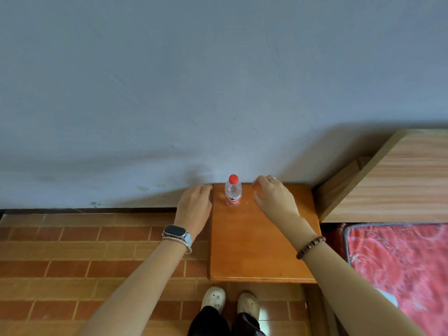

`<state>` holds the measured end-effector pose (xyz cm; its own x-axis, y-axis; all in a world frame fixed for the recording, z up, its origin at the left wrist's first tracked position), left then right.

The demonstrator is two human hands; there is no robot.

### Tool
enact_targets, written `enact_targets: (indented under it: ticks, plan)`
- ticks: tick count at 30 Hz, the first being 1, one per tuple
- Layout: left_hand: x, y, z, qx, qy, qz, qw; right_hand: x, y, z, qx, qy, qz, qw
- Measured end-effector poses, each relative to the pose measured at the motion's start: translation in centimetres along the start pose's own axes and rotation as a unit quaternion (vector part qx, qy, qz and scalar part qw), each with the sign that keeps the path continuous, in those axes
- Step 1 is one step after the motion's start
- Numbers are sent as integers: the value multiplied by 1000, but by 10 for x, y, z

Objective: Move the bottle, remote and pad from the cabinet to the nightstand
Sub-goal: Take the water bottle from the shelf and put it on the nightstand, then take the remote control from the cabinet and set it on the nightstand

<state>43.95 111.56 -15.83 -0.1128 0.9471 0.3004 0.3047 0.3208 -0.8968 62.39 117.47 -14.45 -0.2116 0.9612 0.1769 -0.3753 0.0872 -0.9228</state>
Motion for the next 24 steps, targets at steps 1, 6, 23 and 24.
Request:
enact_targets:
  ticks: [1, 6, 23, 24]
  plan:
    - [-3, -13, -2, 6, -3, -2, 1000, -2, -11, 8, -5, -14, -2, 1000]
    - [-30, -65, 4, 25, -47, -27, 998, -11, -45, 52, -37, -105, -6, 994]
    - [-247, -228, 129, 149, -242, -88, 955, -134, -36, 280, 40, -336, 32, 940]
    - [-270, -240, 137, 156, -254, -92, 950, -150, -35, 300, 45, -346, 38, 936]
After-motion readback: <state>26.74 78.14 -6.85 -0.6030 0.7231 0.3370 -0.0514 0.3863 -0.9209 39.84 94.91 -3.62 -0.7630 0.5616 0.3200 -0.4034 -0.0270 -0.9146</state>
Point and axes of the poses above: each hand's wrist, its own x-axis towards the middle knuckle, its own y-axis out of the palm, z = x × y, the point moved 8 cm from there along x, towards the middle knuckle, and after that the axes turned 15 degrees about -z, right-handed, at the moved point
